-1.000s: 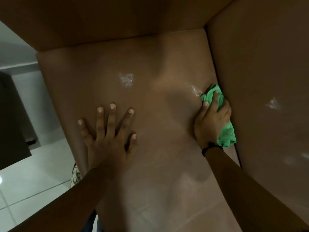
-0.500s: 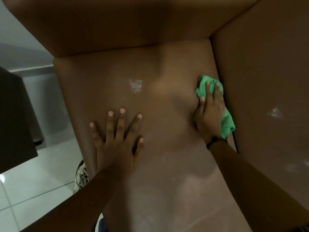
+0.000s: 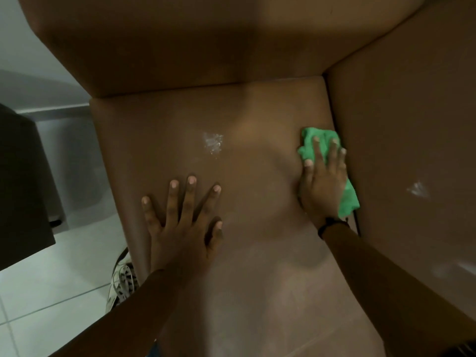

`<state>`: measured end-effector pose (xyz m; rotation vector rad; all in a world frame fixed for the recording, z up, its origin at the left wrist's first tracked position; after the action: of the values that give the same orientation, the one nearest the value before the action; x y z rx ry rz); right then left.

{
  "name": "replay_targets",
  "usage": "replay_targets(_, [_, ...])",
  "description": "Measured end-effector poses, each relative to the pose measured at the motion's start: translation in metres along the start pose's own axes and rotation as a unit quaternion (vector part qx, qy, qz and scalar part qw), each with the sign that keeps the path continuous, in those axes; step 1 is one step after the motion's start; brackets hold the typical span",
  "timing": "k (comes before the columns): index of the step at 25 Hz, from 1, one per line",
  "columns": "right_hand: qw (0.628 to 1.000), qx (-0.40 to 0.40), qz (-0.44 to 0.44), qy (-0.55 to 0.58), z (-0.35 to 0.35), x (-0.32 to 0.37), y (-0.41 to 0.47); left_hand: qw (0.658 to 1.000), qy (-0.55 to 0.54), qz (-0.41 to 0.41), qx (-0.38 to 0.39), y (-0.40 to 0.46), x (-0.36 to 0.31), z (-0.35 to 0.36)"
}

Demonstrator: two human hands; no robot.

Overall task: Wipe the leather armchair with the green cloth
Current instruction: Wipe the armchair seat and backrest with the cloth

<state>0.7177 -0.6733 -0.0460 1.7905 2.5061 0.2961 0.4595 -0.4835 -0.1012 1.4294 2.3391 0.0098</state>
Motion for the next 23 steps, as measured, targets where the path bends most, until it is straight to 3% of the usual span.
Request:
replay_targets(2, [0.993, -0.018, 0.112, -0.002, 0.009, 0.004, 0.015, 1.000, 0.000, 0.009, -0.009, 0.001, 0.000, 0.001])
replay_targets(3, [0.993, -0.021, 0.119, 0.007, 0.014, 0.013, 0.023, 1.000, 0.005, 0.011, -0.011, 0.002, 0.000, 0.003])
replay_targets(7, [0.995, -0.002, -0.102, 0.004, 0.013, 0.037, -0.028, 1.000, 0.006, 0.002, -0.009, 0.000, 0.003, 0.002])
replay_targets(9, [0.997, 0.004, -0.072, 0.004, 0.000, 0.036, -0.037, 1.000, 0.007, 0.008, -0.009, 0.003, 0.001, -0.003])
replay_targets(12, [0.996, -0.039, 0.085, -0.008, 0.009, 0.070, 0.008, 1.000, 0.005, 0.004, -0.017, 0.006, 0.000, -0.001])
replay_targets(14, [0.998, -0.057, 0.013, -0.013, 0.019, 0.101, 0.022, 0.999, 0.018, 0.012, -0.025, 0.009, 0.001, 0.004])
replay_targets(17, [0.995, -0.008, -0.104, -0.004, 0.015, 0.104, -0.032, 1.000, 0.001, 0.001, -0.022, 0.003, 0.002, 0.000])
replay_targets(21, [0.999, -0.001, 0.045, 0.023, 0.012, 0.116, -0.002, 1.000, 0.015, 0.016, -0.014, 0.004, -0.002, 0.000])
replay_targets(23, [0.998, -0.001, -0.043, 0.035, 0.023, 0.153, 0.016, 0.999, 0.027, 0.022, -0.023, 0.005, 0.002, 0.005])
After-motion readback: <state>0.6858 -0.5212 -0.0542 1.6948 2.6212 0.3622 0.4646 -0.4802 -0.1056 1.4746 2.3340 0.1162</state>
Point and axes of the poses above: each hand's wrist, its own y-axis towards the middle knuckle, its own z-axis out of the palm, x = y × z, the point moved 3 cm from there along y, towards the middle knuckle, and after that the axes turned 12 degrees about -x, right-handed, at the moved point
